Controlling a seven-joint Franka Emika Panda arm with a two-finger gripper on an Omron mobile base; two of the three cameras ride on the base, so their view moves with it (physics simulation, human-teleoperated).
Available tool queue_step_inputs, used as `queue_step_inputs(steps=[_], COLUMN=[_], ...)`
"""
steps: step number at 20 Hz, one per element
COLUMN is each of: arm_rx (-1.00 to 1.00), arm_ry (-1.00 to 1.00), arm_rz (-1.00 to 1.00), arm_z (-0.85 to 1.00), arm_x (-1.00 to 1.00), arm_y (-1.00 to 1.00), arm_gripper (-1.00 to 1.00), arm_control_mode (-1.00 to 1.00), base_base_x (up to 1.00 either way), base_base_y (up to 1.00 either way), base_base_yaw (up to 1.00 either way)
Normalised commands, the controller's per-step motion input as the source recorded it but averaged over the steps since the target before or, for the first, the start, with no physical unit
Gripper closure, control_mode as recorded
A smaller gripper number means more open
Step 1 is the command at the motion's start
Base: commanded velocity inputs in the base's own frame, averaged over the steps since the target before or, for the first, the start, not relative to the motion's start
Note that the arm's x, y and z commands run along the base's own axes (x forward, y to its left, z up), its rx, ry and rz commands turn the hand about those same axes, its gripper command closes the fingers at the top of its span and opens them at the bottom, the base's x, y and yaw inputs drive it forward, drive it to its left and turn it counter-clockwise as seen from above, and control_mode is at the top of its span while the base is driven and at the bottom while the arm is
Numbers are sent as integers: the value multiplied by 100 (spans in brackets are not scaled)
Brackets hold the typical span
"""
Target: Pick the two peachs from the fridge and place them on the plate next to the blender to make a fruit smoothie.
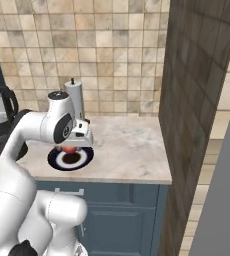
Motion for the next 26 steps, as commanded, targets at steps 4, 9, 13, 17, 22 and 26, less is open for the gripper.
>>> queue_step_inputs(steps=[4, 9, 13, 17, 22, 26], arm_rx=[0, 0, 0, 0, 0, 0], arm_ry=[3, 0, 0, 0, 0, 0], arm_rz=[3, 0, 1, 1, -1, -7], arm_z=[-60, -56, -75, -82, -42, 0], arm_x=[86, 84, 82, 86, 59, 15], arm_y=[37, 35, 24, 19, 12, 5], arm_gripper=[100, 100, 100, 100, -100, -100], arm_control_mode=[-100, -100, -100, -100, -100, -100], base_base_x=[0, 0, 0, 0, 0, 0], base_base_y=[0, 0, 0, 0, 0, 0], base_base_yaw=[0, 0, 0, 0, 0, 0])
